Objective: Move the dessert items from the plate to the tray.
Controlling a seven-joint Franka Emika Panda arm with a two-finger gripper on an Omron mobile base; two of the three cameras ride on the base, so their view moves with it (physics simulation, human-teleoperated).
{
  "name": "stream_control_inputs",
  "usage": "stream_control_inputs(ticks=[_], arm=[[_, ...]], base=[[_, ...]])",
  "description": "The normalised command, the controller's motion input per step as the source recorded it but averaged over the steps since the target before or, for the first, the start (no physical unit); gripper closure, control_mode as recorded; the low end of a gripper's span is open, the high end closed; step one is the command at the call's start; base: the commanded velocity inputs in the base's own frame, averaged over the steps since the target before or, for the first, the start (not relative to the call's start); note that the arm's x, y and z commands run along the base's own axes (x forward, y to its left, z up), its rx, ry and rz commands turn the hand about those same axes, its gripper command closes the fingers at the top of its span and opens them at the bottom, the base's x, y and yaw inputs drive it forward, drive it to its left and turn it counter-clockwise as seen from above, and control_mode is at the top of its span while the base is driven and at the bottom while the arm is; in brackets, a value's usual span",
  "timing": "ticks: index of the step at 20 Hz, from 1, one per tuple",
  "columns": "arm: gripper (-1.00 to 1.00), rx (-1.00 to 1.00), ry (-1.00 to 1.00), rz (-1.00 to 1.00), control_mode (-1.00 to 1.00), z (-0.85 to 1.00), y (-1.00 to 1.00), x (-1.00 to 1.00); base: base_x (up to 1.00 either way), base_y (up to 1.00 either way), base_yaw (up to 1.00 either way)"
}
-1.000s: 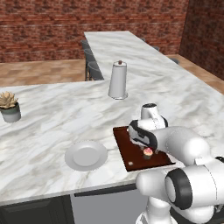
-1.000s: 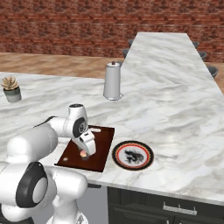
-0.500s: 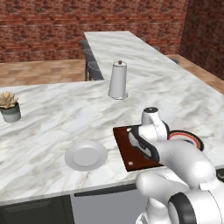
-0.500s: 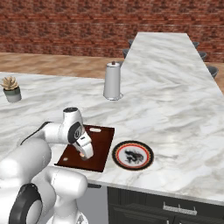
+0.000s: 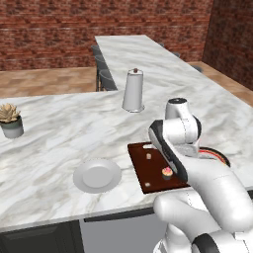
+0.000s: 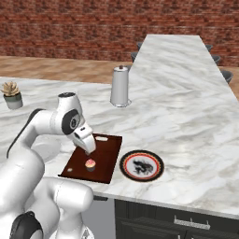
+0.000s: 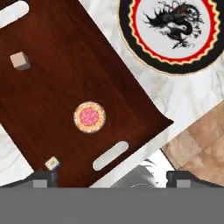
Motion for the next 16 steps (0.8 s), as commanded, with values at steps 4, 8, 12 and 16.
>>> stream_control_inputs(ticks=[4,8,12,16], arm=[[-1.00,0.01,-0.12,0.23,-1.00,0.66,0.04,-0.79],[-1.00,0.04,-0.23,0.21,-1.00,0.24,0.03,-0.92],[-1.00,0.02,-0.19,0.18,-1.00,0.00,0.00,-0.59],[-1.00,0.00,-0.10,0.18,-1.00,0.00,0.00,-0.22]], base=[[0.00,0.00,0.00],[0.00,0.00,0.00],[0.00,0.00,0.00],[0.00,0.00,0.00]])
